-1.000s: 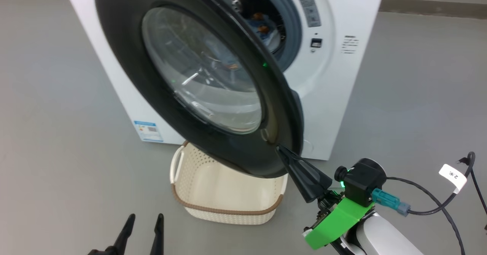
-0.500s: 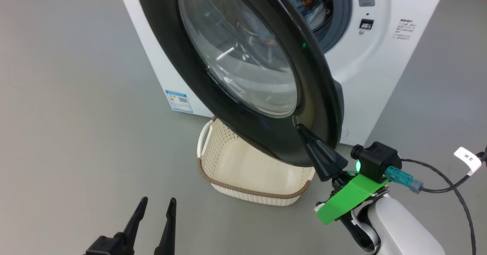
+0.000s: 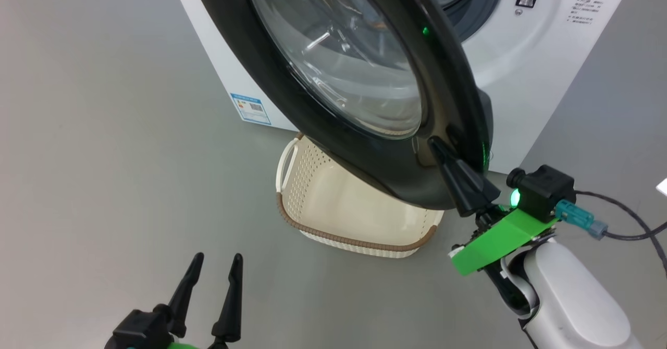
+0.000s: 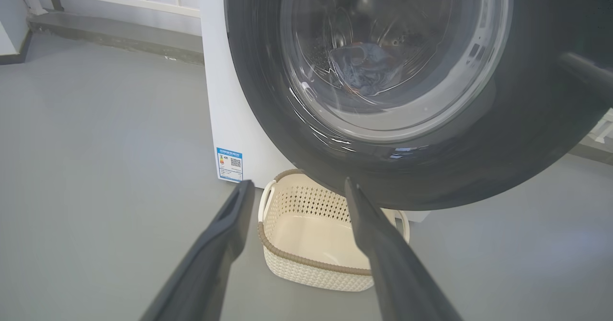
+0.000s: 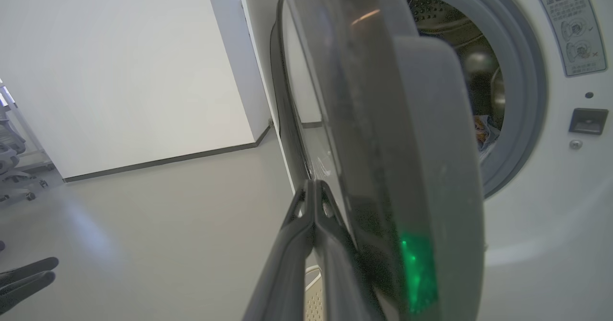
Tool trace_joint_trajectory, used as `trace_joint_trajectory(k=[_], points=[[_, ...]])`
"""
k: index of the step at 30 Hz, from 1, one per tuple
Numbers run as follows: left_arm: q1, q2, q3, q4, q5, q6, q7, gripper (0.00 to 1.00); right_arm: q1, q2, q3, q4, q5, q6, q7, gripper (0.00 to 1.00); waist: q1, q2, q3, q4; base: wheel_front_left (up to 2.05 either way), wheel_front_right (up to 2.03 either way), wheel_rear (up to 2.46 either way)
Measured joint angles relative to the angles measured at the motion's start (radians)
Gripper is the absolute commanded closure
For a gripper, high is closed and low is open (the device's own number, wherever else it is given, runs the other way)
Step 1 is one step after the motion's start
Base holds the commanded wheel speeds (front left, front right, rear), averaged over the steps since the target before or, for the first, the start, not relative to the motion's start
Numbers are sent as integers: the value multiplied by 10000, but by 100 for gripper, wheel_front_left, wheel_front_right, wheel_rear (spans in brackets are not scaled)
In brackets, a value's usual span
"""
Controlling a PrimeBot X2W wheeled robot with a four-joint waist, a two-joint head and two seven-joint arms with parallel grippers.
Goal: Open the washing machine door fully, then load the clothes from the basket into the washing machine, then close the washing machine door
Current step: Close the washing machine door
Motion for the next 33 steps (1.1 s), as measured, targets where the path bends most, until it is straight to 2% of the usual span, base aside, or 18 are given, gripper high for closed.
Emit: trace_joint_trajectory(k=[11, 21, 33], points=[[-196, -12, -119, -59, -261, 0, 0, 0, -609, -311, -270, -69, -54, 0, 0, 100, 0, 0, 479, 176, 0, 0, 0], [-221, -15, -309, -267, -516, 0, 0, 0, -1571, -846, -336, -42, -54, 0, 0, 100, 0, 0, 978, 285, 0, 0, 0], [-424, -31, -635, -468, -566, 0, 0, 0, -3297, -1463, -261, 437, -65, 2, 0, 100, 0, 0, 1800, 333, 0, 0, 0]])
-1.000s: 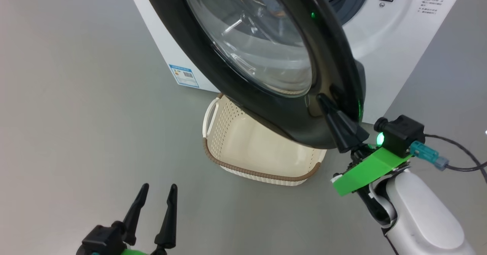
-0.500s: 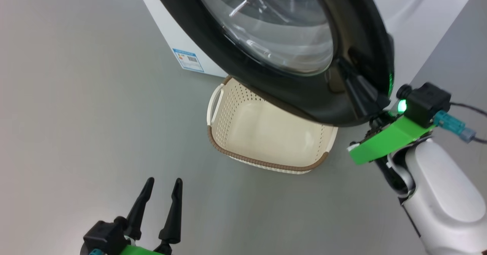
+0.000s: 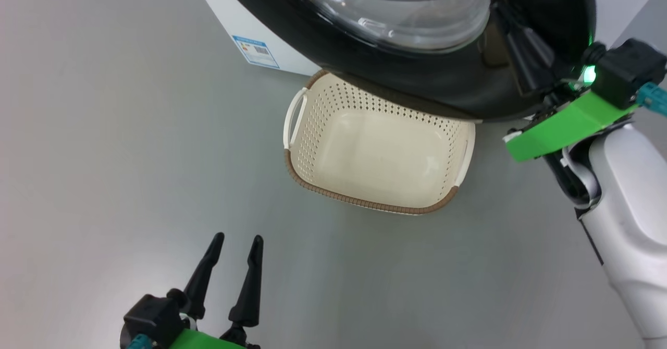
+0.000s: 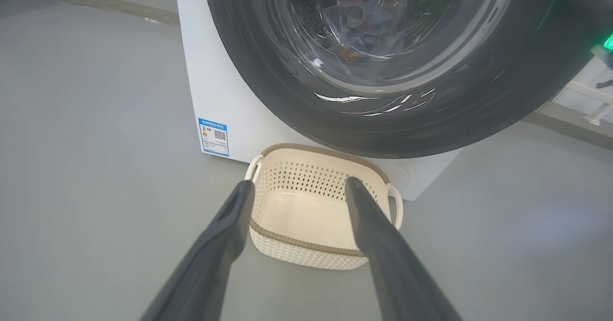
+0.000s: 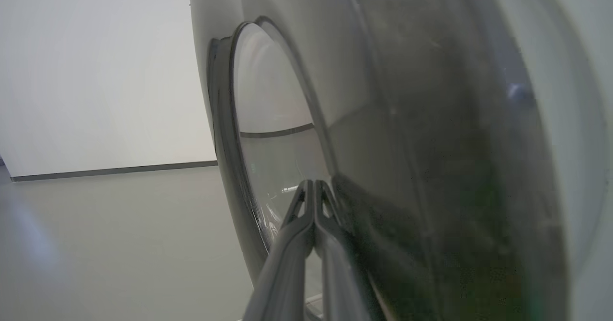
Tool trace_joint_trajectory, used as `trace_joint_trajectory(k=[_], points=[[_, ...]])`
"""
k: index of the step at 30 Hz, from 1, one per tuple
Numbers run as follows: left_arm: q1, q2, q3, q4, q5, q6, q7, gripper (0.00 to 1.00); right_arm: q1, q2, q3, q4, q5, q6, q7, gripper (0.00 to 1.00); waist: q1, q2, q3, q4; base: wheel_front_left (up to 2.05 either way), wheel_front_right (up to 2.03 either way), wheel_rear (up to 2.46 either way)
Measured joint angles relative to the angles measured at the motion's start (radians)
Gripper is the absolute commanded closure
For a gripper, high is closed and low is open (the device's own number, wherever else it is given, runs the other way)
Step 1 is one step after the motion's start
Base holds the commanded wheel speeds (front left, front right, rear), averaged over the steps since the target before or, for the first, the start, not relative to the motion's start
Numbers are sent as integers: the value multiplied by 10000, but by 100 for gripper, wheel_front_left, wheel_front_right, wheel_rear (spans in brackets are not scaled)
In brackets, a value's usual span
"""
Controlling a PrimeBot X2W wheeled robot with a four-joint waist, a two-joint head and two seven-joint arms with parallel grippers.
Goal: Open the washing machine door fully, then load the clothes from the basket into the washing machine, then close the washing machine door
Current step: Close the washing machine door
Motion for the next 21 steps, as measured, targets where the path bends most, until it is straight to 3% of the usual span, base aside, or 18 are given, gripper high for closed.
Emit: trace_joint_trajectory(k=[21], points=[[-204, -21, -742, -75, 90, 0, 0, 0, -2074, -1246, -65, 1361, -184, 10, -2, 100, 0, 0, 778, 751, 0, 0, 0]])
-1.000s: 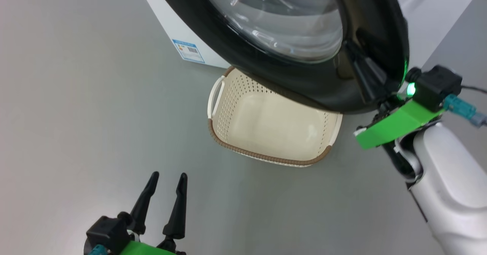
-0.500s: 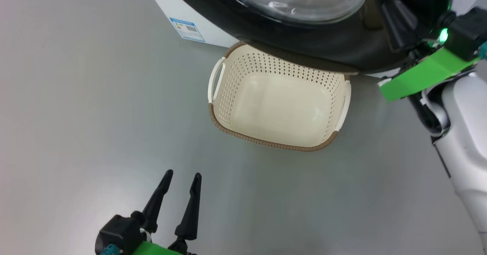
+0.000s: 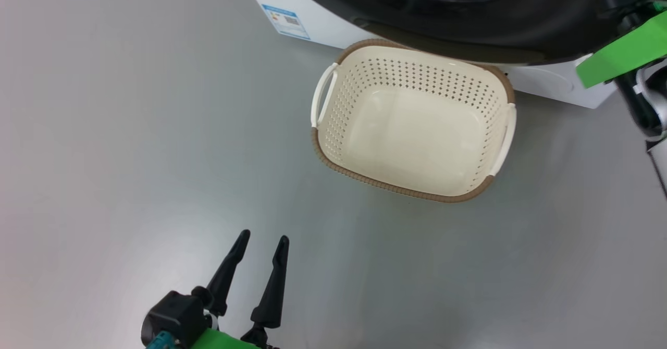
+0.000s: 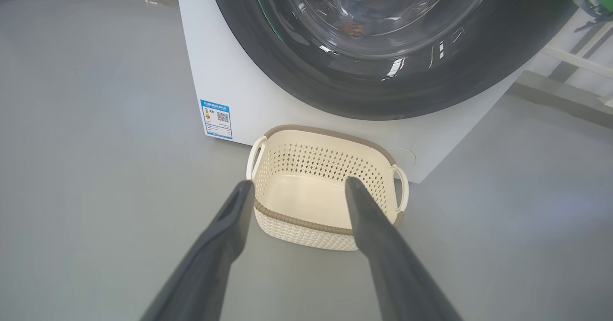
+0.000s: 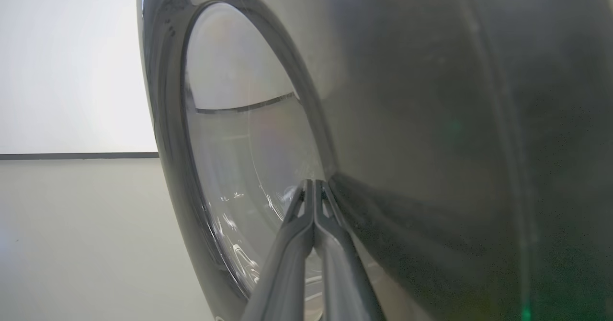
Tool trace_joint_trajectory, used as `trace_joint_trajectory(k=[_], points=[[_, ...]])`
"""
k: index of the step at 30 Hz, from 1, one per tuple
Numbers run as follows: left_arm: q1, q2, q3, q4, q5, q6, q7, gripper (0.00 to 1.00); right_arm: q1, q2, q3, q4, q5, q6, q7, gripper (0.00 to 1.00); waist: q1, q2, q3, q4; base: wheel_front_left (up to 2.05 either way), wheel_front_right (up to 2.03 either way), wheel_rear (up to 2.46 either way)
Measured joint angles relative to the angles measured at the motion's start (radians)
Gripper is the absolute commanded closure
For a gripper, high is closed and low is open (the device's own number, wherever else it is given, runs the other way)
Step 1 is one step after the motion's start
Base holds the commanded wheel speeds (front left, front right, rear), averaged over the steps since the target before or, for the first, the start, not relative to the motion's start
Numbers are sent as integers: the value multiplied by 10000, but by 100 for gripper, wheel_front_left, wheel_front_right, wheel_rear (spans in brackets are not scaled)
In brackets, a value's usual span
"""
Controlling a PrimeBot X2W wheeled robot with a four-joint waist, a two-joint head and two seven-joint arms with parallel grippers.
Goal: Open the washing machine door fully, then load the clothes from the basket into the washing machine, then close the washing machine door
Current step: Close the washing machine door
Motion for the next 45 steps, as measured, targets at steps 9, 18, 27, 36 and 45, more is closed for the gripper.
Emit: trace_joint_trajectory(k=[9, 18, 27, 36, 45], points=[[3, -2, -217, -4, -295, 0, 0, 0, -1055, -487, -10, 982, -403, 111, 0, 100, 0, 0, 138, 391, 0, 0, 0], [-1, -6, -320, 73, -625, 0, 0, 0, -1065, -337, 25, 1124, -439, 119, 0, 100, 0, 0, -34, 231, 0, 0, 0], [8, -6, 127, 548, -614, 0, 0, 0, 535, -128, -161, -184, -303, 69, 0, 44, 0, 0, -743, -240, 0, 0, 0], [522, 4, 941, 980, -408, 0, 0, 0, 3588, 573, -727, -1893, -265, 69, 0, 0, 0, 0, -1926, -925, 0, 0, 0], [1502, 21, 1519, 1239, -71, 0, 0, 0, 6728, 1409, -1639, -2744, -451, 69, 0, 0, 0, 0, -3297, -1839, 0, 0, 0]])
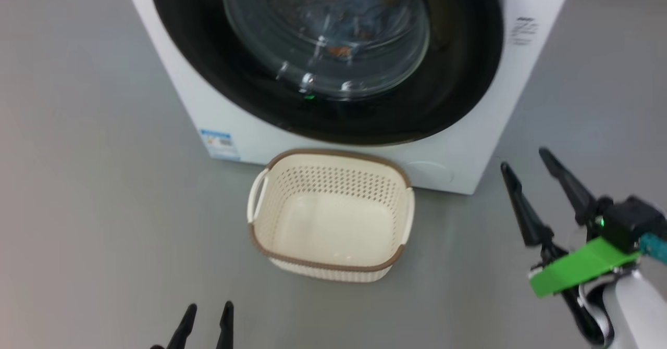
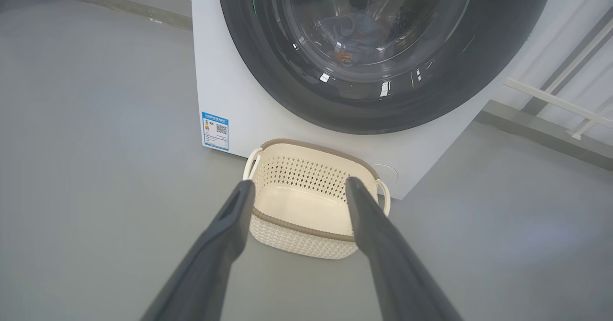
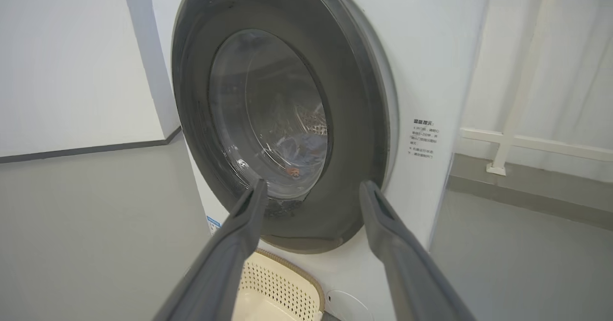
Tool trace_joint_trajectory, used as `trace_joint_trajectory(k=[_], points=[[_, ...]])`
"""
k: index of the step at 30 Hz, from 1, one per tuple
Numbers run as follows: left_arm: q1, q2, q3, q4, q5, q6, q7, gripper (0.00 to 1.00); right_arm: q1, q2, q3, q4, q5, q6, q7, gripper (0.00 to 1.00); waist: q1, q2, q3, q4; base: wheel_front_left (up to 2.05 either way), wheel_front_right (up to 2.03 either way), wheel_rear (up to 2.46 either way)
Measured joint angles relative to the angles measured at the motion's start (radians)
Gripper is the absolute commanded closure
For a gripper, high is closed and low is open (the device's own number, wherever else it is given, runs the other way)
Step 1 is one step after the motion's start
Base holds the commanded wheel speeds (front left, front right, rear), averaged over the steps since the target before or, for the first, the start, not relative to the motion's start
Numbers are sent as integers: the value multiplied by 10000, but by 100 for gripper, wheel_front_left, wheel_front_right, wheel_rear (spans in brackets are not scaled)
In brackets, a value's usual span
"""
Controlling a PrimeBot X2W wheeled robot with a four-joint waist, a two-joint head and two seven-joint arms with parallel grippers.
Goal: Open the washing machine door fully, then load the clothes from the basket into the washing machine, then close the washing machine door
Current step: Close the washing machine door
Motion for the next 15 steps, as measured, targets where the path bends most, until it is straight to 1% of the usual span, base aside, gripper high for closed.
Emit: trace_joint_trajectory(k=[5, 14, 15], points=[[274, 13, 261, 31, 100, 0, 0, 0, 1228, 351, -522, -290, -157, 0, 0, 0, 1, 0, -540, -664, 0, 0, 0], [485, 23, 821, -40, 203, 0, 0, 0, 2551, 936, -1371, -855, -596, -8, 0, 0, 0, -1, -1109, -1784, 0, 0, 0], [500, 25, 857, -94, 458, 0, 0, 0, 2801, 1093, -1530, -886, -614, -8, 0, 0, 1, 0, -1194, -2000, 0, 0, 0]])
